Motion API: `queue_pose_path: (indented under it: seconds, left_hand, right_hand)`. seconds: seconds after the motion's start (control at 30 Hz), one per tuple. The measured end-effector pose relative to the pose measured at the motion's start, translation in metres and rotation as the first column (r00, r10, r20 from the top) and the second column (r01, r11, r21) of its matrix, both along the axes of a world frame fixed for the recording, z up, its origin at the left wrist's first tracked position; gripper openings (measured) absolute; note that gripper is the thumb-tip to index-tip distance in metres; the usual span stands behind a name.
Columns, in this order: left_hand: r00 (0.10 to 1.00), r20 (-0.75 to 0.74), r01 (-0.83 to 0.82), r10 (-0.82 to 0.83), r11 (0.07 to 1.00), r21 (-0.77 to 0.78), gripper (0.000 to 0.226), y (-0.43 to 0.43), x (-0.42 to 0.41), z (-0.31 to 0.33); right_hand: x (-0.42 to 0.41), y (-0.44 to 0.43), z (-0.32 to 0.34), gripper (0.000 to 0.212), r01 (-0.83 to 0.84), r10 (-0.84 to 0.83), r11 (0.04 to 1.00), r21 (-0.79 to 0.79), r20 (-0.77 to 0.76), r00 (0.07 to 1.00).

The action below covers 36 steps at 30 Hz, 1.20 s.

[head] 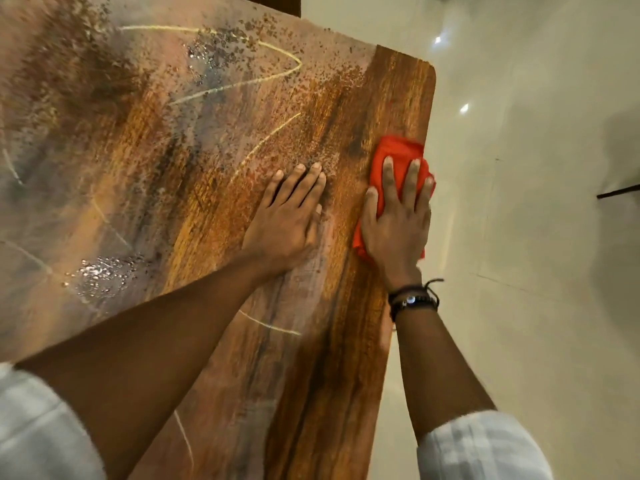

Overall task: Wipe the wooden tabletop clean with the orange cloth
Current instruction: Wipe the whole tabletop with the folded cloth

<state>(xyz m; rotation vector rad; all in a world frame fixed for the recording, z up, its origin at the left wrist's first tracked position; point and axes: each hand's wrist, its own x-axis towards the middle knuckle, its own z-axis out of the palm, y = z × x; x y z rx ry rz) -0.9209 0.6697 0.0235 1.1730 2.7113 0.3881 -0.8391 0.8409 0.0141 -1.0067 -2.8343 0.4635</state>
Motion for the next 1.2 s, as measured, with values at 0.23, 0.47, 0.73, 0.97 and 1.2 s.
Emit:
queue_pose_path:
  seconds: [0.23,0.47,0.73,0.97,1.2]
  left_hand:
    - [0.988,-0.131,0.085,-0.081,0.996,0.027,0.046,-0.031,0.019,0.013]
    - [0.992,-0.123,0.035,-0.023,0.995,0.090,0.050,-0.130,0.070,0.007]
    - [0.993,-0.049,0.110,-0.111,0.993,-0.033,0.056,-0.141,0.075,0.002]
    - [0.992,-0.056,0.111,-0.113,0.993,-0.029,0.054,-0.140,0.074,0.000]
    - [0.992,-0.047,0.119,-0.121,0.991,-0.056,0.054,-0.141,0.074,0.003]
  right_hand:
    - [0.147,-0.128,0.010,0.062,-0.001,-0.001,0.999,0.032,0.064,0.998]
    - [0.216,-0.214,0.011,0.061,0.009,-0.017,0.999,0.054,0.152,0.988]
    - [0.097,-0.159,0.007,0.062,0.019,-0.029,0.997,0.079,0.116,0.993]
    - [0.000,-0.102,0.008,0.059,0.075,-0.075,0.997,0.009,0.151,0.986]
    - [0.082,-0.164,0.011,0.058,-0.003,0.001,0.999,0.034,0.064,0.998]
